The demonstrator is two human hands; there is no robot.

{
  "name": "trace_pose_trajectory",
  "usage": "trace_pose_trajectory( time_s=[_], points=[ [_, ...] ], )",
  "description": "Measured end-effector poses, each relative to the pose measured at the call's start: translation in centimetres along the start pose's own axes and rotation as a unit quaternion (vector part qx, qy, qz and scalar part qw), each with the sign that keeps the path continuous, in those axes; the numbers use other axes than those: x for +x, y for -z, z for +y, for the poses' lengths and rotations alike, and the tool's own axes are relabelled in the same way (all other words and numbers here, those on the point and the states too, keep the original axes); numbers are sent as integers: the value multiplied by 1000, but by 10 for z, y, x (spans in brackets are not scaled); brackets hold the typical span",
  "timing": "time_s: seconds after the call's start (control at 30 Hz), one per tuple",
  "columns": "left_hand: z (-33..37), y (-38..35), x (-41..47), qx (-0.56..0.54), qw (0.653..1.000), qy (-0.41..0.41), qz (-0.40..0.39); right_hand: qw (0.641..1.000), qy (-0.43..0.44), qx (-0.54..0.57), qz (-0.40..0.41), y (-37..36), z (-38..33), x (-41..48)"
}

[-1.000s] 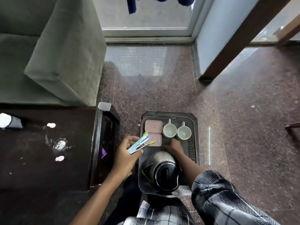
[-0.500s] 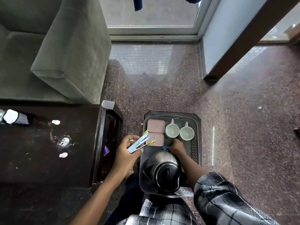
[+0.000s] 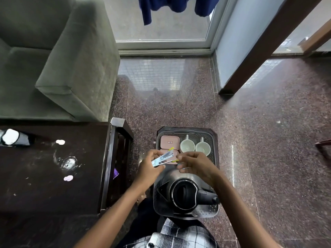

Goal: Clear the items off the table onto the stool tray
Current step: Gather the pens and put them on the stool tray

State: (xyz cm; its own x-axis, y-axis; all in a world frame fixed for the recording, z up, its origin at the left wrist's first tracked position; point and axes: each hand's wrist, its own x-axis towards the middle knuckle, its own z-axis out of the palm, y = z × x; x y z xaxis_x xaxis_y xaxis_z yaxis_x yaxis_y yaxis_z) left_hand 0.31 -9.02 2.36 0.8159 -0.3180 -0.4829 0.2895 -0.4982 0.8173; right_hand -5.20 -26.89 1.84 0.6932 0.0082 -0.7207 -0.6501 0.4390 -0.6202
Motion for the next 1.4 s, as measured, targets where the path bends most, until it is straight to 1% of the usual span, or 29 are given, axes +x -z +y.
trace_pose_trajectory(
  time_s=[0.07,0.17,0.27,0.33,0.43,0.5,0.7,0.8,1.0,1.1,1.2,1.27,1.33,1.4],
  points=[
    [0,-5,1,4,1000,3,-17,999,-6,12,33,-1,8,-4],
    [0,-18,2,18,998,17,-53,996,-28,60,63,4,19,-6],
    [-1,-29,4,4,992,68,-103,988,-46,111,101,17,26,-11],
    [-2,-29,5,8,989,87,-120,980,-45,127,146,31,33,-13],
    [-6,-21,6,13,992,85,-96,969,-43,120,211,54,43,-9],
    [-12,-11,5,12,992,97,-81,962,-52,118,241,65,51,0],
    [-33,12,-9,31,986,147,-68,940,-88,126,304,71,76,37],
    [-39,16,-17,36,985,159,-62,932,-100,124,326,73,82,58],
    [-31,22,-25,21,987,147,-54,933,-123,91,327,81,86,87],
    [-26,26,-28,12,988,146,-43,932,-135,55,331,85,97,99],
    [-24,29,-31,9,989,146,-33,926,-131,-7,355,91,111,114],
    [-25,30,-34,9,988,148,-32,915,-128,-75,374,104,127,133],
    [-27,31,-37,12,988,151,-35,910,-138,-138,366,109,135,142],
    [-28,29,-39,14,987,155,-35,917,-135,-163,338,109,137,144]
  ],
)
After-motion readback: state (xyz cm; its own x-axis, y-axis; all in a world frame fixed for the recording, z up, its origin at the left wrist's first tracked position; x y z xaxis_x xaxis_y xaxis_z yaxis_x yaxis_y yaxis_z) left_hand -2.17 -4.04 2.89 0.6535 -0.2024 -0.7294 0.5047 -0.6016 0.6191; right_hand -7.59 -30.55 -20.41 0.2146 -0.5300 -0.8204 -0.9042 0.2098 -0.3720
